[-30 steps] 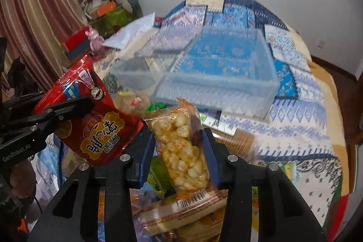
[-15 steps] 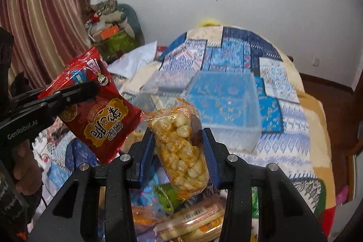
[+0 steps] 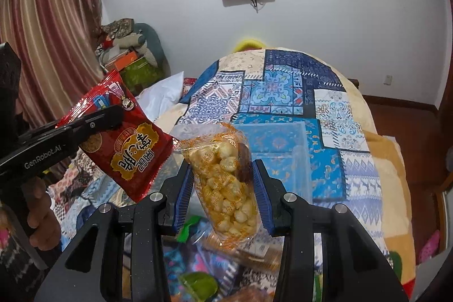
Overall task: Organize snacks
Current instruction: 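Carry both bags over the clear box and open both tools to drop them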
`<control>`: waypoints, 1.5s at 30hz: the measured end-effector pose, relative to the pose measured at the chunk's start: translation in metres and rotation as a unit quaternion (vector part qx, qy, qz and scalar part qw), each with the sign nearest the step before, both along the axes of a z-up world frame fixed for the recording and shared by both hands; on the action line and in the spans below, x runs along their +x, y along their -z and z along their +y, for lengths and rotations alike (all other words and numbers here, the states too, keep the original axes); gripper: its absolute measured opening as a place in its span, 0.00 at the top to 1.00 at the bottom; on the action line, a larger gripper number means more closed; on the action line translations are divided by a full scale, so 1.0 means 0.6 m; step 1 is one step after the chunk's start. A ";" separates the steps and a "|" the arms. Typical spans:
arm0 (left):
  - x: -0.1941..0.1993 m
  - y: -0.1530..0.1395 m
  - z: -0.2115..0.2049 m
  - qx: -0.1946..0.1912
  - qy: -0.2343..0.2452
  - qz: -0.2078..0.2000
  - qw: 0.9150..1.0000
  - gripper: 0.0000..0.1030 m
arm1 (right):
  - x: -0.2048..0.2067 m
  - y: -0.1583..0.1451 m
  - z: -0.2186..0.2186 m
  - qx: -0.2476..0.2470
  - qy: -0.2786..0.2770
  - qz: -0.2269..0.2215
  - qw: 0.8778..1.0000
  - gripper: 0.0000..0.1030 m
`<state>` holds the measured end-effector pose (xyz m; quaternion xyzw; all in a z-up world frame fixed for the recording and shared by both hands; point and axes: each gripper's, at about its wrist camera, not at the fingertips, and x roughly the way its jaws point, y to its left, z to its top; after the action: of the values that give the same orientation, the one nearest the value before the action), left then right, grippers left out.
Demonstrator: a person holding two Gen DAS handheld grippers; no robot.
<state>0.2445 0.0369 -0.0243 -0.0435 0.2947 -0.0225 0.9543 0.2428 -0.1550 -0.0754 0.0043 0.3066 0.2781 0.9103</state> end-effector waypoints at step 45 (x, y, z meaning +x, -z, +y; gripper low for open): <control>0.035 0.066 0.018 0.032 -0.017 0.076 0.996 0.36 | 0.048 0.026 0.010 -0.052 0.007 0.057 0.997 0.47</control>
<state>0.2653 0.0478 -0.0640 -0.0193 0.3664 0.0069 0.9302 0.2715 -0.1492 -0.0910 -0.0251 0.3723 0.2549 0.8921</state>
